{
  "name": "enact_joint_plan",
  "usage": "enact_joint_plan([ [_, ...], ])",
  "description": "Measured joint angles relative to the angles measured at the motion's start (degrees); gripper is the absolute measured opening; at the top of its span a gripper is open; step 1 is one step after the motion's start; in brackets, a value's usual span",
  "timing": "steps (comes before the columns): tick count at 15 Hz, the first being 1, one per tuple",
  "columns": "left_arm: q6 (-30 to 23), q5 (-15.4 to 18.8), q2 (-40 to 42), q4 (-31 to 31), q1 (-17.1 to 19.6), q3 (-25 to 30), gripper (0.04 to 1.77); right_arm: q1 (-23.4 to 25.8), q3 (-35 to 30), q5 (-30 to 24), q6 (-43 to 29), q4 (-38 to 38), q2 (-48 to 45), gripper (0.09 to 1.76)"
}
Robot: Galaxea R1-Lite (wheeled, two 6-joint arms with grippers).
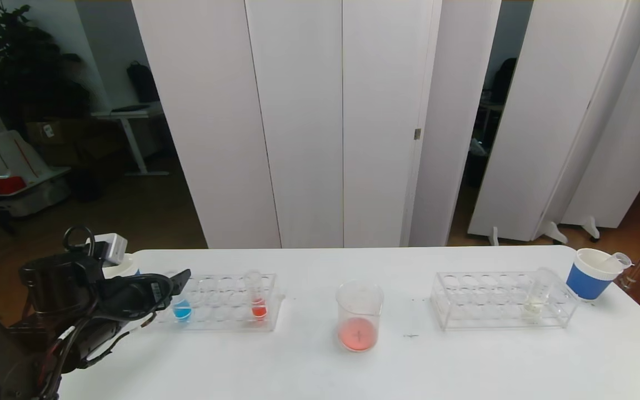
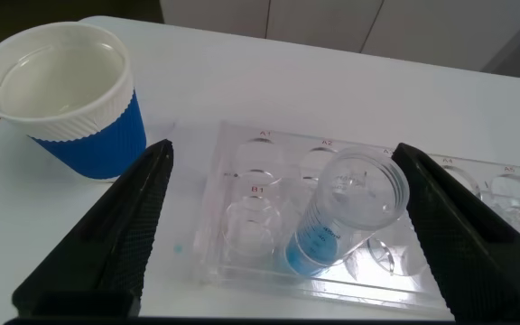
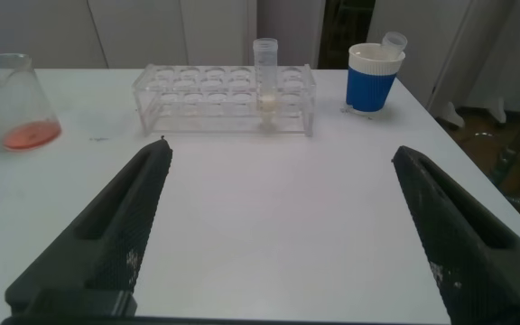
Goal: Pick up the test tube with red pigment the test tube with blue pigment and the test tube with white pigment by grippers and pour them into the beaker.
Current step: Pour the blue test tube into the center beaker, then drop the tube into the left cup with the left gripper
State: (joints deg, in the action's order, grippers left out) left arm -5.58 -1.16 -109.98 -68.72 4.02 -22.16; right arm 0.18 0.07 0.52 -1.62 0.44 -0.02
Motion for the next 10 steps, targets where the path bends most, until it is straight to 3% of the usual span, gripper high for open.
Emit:
enact_joint_plan([
  [10, -0.28, 0.01, -0.84, -1.48, -0.52, 1.48, 1.72, 0.00, 0.00, 0.00, 0.02, -0.02, 0.00, 1.75],
])
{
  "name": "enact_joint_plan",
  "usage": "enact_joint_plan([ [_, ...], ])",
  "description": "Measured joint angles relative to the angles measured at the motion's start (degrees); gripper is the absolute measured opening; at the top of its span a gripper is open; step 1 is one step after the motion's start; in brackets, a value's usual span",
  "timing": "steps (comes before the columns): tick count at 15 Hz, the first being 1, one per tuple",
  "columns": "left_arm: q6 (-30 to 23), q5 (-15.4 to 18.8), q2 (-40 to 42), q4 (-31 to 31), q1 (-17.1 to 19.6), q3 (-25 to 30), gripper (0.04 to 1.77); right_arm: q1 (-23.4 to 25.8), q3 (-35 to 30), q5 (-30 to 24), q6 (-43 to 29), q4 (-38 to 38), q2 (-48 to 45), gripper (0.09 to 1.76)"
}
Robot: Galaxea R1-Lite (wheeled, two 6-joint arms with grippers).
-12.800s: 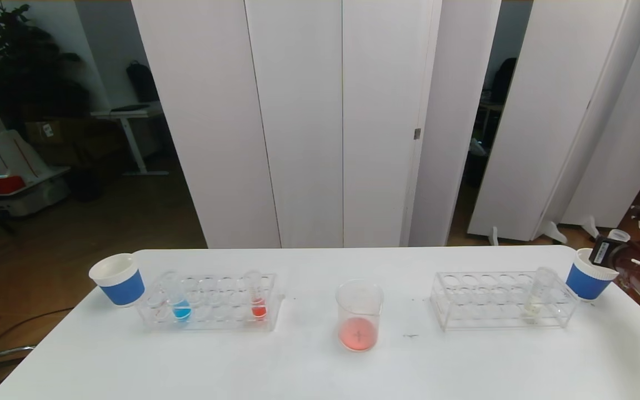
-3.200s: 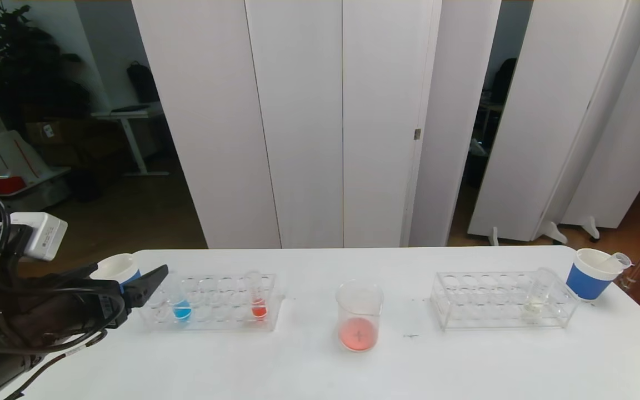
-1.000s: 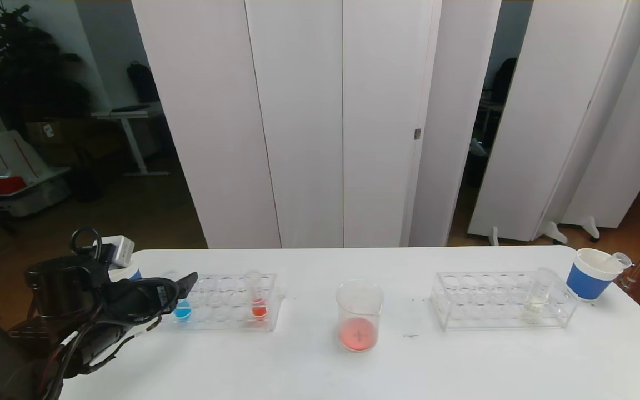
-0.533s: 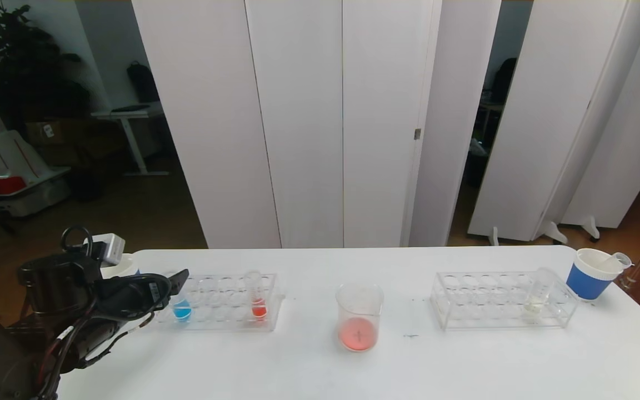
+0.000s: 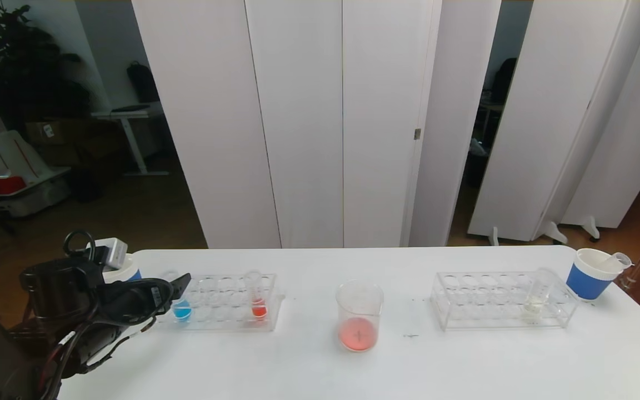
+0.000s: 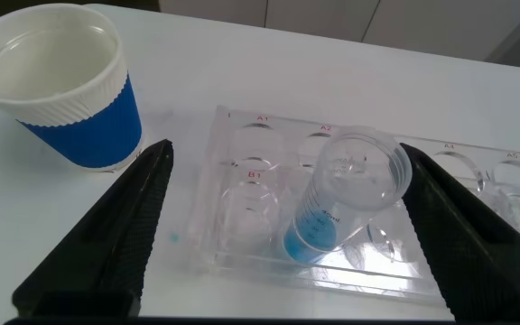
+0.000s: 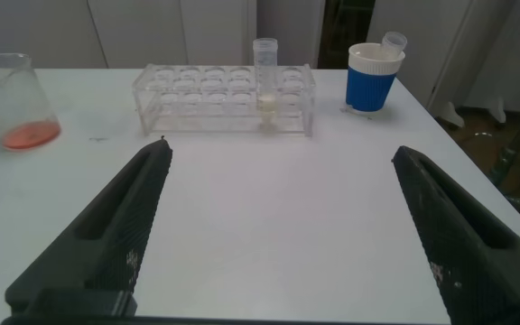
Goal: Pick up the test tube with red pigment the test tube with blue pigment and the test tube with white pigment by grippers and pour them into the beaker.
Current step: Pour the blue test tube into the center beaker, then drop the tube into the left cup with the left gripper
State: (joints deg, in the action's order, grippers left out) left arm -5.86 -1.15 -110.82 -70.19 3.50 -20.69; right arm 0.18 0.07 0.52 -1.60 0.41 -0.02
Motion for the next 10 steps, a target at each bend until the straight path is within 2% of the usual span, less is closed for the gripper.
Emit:
enact_joint_plan([
  [10, -1.35, -0.22, -2.32, -0.30, -0.41, -0.48, 1.72, 0.00, 0.02, -0.01, 0.00, 0.00, 0.00, 1.75],
])
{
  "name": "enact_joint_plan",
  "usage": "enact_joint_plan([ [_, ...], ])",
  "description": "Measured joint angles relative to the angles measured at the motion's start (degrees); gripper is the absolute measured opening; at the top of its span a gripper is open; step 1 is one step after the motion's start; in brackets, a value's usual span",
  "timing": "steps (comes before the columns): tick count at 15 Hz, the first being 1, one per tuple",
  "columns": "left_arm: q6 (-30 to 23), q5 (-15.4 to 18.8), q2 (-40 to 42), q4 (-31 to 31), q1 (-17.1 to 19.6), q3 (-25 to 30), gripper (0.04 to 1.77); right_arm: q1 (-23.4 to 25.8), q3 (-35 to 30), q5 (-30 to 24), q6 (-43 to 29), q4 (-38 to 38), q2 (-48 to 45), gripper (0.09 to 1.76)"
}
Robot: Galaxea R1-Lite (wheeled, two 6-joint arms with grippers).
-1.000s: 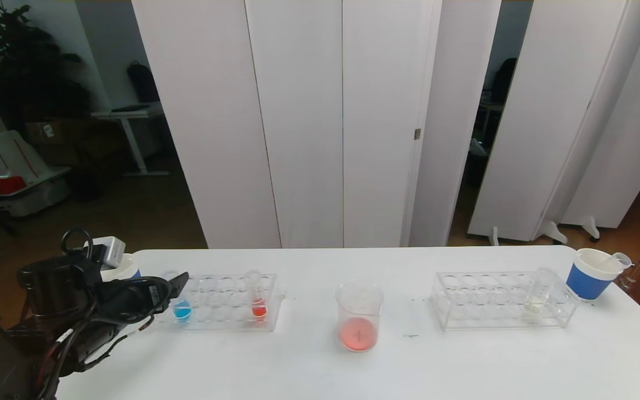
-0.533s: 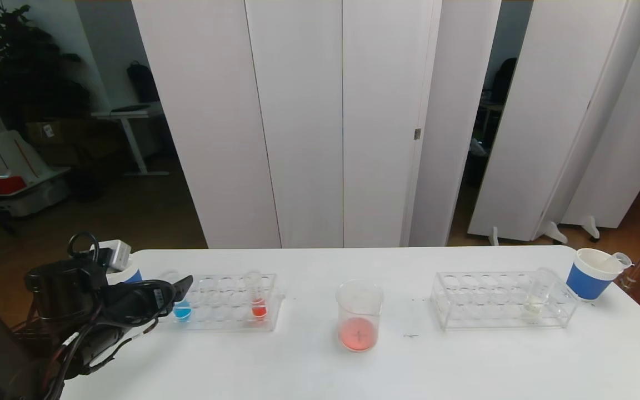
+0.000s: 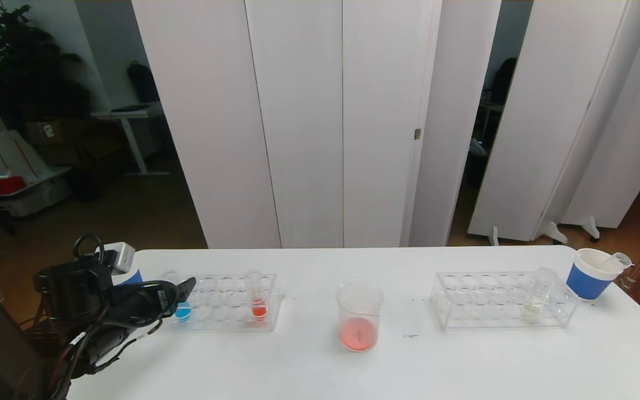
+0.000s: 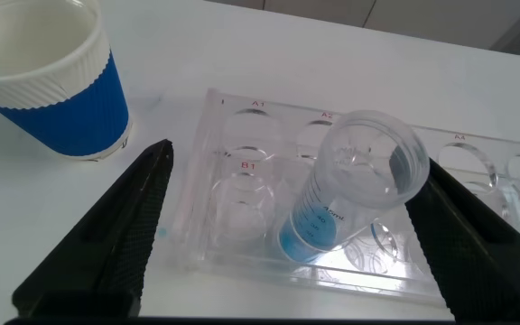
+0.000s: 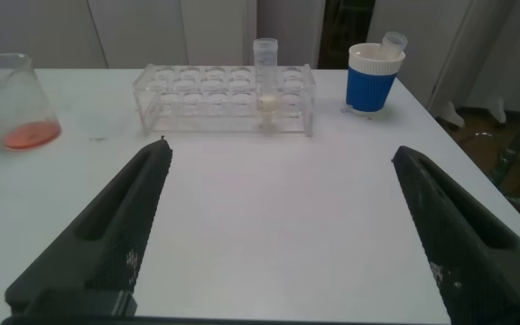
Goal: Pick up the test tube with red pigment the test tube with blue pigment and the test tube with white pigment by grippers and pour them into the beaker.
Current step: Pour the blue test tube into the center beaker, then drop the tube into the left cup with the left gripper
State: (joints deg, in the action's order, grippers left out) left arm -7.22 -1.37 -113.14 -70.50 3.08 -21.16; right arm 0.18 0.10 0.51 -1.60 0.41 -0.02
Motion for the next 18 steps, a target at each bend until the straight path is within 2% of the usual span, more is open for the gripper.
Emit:
enact_joint_plan([
  [3, -0.09, -0.01, -0.52, 0.00, -0.02, -0.28, 1.68, 0.00, 0.00, 0.01, -0.02, 0.00, 0.00, 1.75],
  [4, -0.11, -0.01, -0.72, -0.01, -0.02, -0.33, 1.49, 0.00, 0.00, 0.01, -0.02, 0.00, 0.00, 1.75],
  [5, -0.11, 0.18, -0.87, 0.00, -0.04, -0.37, 1.20, 0.00, -0.02, 0.01, -0.02, 0.00, 0.00, 1.75],
  [6, -0.16, 0.63, -0.94, -0.17, -0.26, -0.48, 0.72, 0.00, -0.02, 0.01, -0.02, 0.02, 0.00, 1.75],
  [7, -0.11, 0.57, -0.98, -0.20, -0.24, -0.55, 0.46, 0.00, -0.02, 0.04, -0.02, 0.00, 0.00, 1.75],
  [8, -0.13, 0.60, -1.02, -0.23, -0.17, -0.61, 0.45, 0.00, -0.02, 0.01, 0.00, -0.01, 0.00, 1.75],
  [9, -0.20, 0.43, -1.06, -0.22, -0.28, -0.83, 0.72, 0.00, -0.02, 0.00, -0.02, 0.02, 0.00, 1.75],
  [12, -0.20, 0.32, -1.24, -0.26, -0.88, -1.62, 0.59, 0.00, -0.02, 0.01, -0.02, 0.02, 0.00, 1.75],
  [18, -0.17, 0.02, -1.90, -0.67, -1.66, -2.05, 0.59, 0.00, 0.00, 0.00, -0.02, 0.00, 0.00, 1.75],
])
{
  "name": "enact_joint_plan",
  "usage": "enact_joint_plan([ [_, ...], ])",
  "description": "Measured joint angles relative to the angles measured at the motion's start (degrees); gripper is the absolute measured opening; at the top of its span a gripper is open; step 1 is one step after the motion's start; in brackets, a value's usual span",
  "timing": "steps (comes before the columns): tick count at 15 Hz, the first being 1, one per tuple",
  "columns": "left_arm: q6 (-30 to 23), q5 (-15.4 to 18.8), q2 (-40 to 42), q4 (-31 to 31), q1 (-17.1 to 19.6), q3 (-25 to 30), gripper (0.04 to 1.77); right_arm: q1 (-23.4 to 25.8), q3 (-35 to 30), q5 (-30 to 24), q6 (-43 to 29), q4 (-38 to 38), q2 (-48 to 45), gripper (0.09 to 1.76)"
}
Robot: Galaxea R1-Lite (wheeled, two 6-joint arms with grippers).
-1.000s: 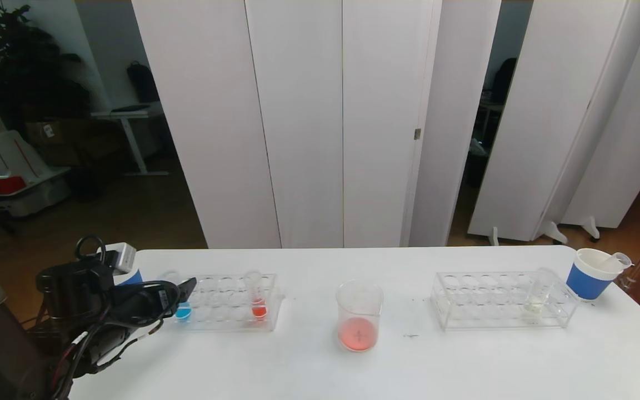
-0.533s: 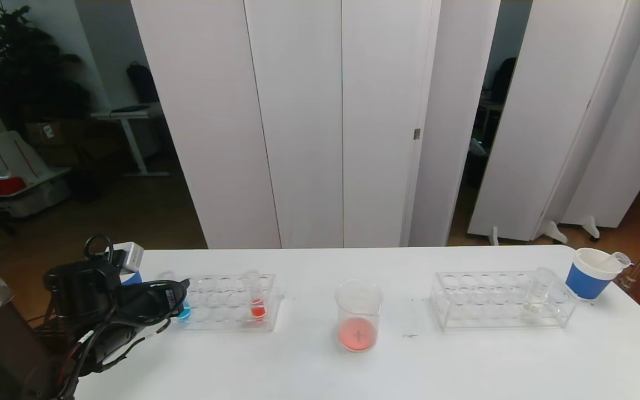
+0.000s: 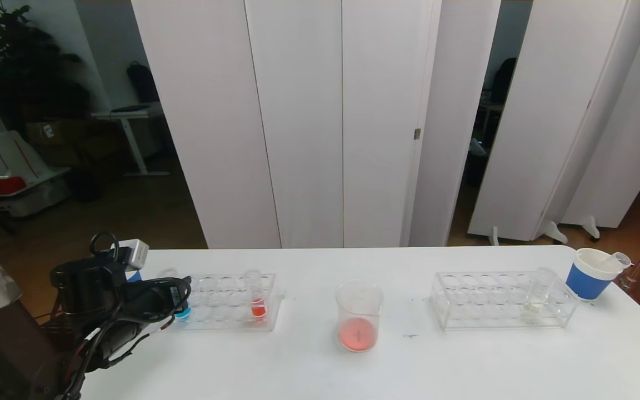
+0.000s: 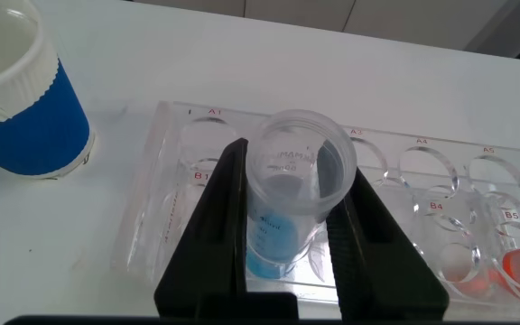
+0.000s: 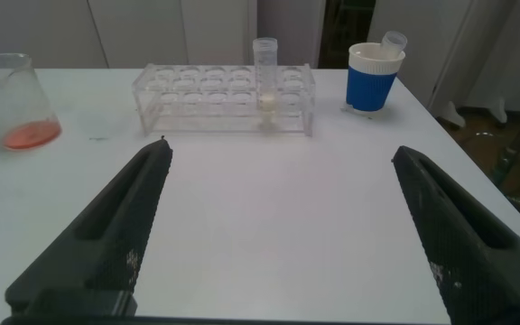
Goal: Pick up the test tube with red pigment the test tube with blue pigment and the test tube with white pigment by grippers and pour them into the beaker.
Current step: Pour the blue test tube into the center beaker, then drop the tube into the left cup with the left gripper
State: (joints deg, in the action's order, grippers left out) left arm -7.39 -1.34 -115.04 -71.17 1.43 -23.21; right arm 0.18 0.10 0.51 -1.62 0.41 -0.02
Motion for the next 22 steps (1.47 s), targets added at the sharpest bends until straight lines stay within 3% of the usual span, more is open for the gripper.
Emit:
enact_joint_plan([
  [22, 0.59, 0.38, 2.76, -0.68, -0.20, -0.43, 0.59, 0.00, 0.00, 0.00, 0.02, 0.00, 0.00, 1.75],
])
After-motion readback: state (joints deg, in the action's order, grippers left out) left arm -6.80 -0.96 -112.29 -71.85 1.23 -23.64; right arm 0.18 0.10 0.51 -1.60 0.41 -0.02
